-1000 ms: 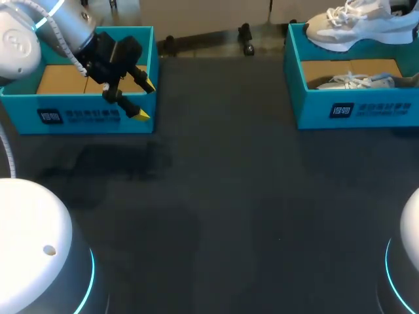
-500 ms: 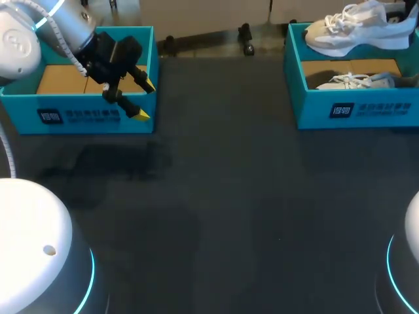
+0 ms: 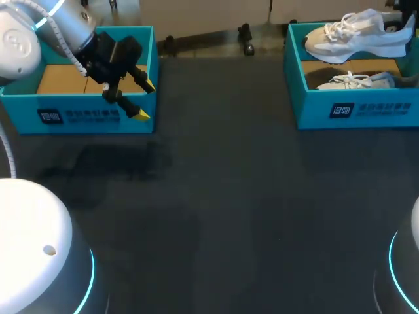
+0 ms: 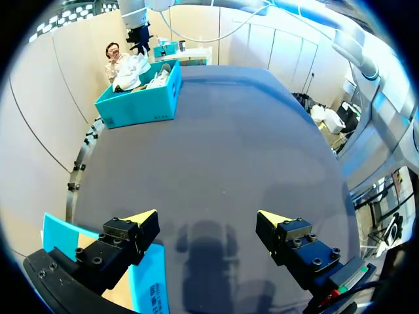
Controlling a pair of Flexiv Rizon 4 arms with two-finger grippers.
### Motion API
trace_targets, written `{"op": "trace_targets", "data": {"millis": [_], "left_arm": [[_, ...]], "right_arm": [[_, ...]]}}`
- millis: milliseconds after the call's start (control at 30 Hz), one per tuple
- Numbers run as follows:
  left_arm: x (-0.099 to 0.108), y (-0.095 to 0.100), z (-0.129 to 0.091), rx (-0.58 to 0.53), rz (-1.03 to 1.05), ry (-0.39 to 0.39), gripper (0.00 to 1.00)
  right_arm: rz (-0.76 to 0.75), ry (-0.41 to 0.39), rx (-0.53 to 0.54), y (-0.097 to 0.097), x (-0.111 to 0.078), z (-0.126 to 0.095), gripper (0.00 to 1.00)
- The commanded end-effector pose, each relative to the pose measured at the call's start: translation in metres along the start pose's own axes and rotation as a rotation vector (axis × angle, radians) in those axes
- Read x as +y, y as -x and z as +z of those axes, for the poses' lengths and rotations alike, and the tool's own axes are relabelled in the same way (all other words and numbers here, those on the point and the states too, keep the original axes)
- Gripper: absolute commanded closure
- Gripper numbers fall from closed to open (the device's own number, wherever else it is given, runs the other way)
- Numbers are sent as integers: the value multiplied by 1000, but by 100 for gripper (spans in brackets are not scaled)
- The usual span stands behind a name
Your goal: Take the shoe out of the shoebox, open the shoe tongue, remove and reinsert the insole, then place the shoe into the shoebox
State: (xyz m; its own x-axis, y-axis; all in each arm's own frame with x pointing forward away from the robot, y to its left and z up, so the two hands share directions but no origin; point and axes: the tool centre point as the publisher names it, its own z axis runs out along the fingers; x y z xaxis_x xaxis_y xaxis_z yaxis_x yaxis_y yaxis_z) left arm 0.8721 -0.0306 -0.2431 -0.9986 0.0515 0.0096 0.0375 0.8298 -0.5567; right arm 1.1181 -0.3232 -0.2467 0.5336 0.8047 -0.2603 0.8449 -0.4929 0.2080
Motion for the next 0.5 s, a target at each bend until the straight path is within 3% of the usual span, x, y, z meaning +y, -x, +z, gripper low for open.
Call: {"op": "trace_targets", "data": {"millis": [33, 500], "left_arm": [[0, 0, 0, 2, -1, 3, 0], [0, 0, 0, 2, -1, 3, 0]], "right_arm": [[-1, -14, 6, -5, 10, 9, 100], [-27, -32, -14, -14, 19, 39, 100]]}}
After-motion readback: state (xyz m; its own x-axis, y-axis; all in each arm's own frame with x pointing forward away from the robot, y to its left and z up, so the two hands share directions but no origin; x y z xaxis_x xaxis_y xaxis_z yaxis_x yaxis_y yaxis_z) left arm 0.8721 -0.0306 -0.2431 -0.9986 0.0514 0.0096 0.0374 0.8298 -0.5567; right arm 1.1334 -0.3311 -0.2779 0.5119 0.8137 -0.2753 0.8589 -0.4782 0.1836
